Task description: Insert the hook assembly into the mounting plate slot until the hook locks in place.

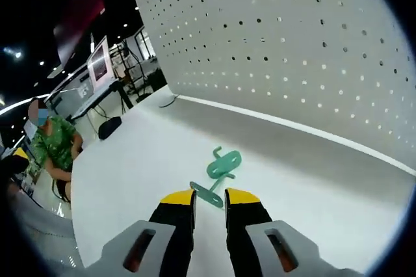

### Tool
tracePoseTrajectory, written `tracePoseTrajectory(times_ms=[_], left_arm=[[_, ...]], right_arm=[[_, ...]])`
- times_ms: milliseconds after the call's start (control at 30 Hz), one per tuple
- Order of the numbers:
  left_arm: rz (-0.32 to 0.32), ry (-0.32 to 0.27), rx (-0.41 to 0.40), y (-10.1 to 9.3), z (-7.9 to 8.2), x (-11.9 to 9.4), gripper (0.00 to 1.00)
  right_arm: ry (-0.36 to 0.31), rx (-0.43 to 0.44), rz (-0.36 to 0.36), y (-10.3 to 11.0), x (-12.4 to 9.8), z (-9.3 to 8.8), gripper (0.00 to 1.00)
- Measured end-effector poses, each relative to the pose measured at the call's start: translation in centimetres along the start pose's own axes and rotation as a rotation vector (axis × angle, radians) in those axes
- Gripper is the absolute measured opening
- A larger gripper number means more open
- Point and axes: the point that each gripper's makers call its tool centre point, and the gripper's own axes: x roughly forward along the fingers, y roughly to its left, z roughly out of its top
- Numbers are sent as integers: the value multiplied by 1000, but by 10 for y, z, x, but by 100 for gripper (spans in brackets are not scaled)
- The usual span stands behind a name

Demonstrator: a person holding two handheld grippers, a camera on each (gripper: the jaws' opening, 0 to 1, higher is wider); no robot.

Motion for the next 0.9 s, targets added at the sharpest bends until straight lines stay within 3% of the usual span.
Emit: tracePoseTrajectory(times_ms=[267, 500, 800, 900], left_arm=[[-4, 2, 1, 3, 1, 3, 85], [-20, 5, 8, 0, 1, 7, 85], [-15, 12, 9, 1, 0, 5, 85], [-9, 13, 8, 3, 0, 4, 85]], right_arm=[[18, -18, 25, 7, 3, -8, 16], [48, -15, 50, 12, 3, -28, 13], [15, -65, 34, 10, 9, -17, 11], [23, -65, 36, 10, 11, -17, 6]])
